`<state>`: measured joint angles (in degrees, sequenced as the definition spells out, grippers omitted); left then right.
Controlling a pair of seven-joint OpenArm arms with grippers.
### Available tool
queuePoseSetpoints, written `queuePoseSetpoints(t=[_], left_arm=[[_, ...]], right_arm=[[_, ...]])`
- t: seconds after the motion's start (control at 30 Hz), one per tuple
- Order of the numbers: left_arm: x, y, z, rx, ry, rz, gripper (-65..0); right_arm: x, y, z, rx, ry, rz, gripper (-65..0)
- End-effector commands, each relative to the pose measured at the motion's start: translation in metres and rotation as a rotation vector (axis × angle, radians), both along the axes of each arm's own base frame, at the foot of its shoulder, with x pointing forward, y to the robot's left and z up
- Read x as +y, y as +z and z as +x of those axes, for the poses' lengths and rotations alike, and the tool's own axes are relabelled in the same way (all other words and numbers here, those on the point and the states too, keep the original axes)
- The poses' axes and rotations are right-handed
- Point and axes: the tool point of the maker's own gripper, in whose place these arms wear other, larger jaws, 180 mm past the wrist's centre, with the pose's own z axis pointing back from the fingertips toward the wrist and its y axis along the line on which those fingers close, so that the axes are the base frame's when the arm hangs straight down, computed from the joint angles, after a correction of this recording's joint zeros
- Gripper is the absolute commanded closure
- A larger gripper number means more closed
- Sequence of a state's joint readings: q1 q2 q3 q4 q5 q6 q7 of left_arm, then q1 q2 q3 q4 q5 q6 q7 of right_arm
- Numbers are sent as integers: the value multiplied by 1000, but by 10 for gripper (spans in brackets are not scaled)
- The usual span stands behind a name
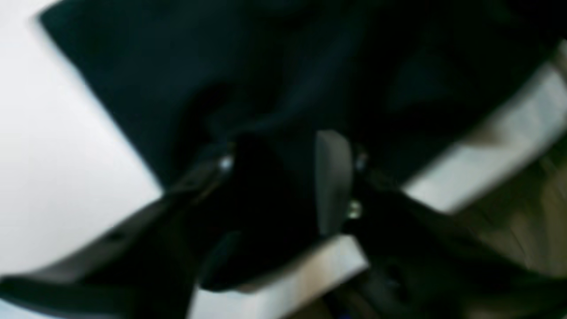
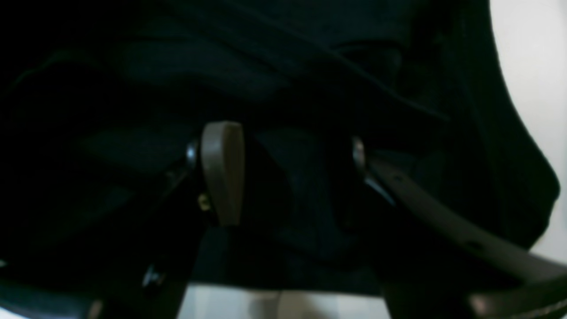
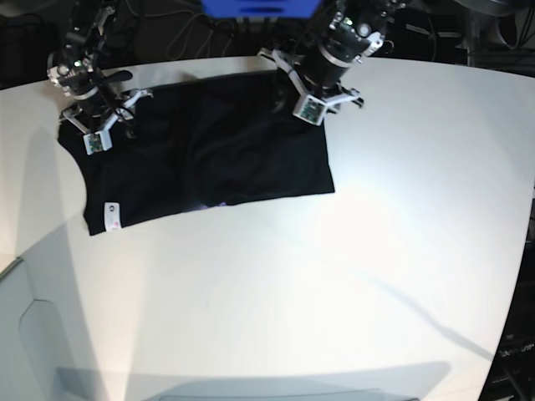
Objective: Fold the T-shirt properly
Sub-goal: 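Release the fold and smooth the folded edge with the left gripper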
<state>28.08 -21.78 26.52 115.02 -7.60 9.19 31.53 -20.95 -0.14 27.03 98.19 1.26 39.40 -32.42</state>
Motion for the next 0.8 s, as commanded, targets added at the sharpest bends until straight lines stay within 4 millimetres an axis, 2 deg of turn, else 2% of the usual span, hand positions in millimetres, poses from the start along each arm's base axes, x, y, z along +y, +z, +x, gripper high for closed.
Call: queuePoseSetpoints(t=[0.0,0.1,0.17,0.3,0.4,0.53,0.77], left_arm=[[4,6,2,-22,2,2,-325],[6,6,3,-25,-1,8,-402],[6,6,2,-24,2,6,-428],[7,1,-11,10,12,3,-428],[4,9,-11,-47,23,-33,-428],[17,13,-13,-92,70,-40,-428],[28,7,-21,-65,97,-21,-428]], right_arm=[[-1,-9,-12,66,16,-22,-310],[0,-9,-12,66,15,-21,-310],[0,-9,-11,64,15,-21,-310],[0,-10,-8,62,14,-17,-310],[2,-20,-13,91,8,1,-309],[3,-29,-19,118,4,15,-309],[3,-25,-12,101,4,14,-309]])
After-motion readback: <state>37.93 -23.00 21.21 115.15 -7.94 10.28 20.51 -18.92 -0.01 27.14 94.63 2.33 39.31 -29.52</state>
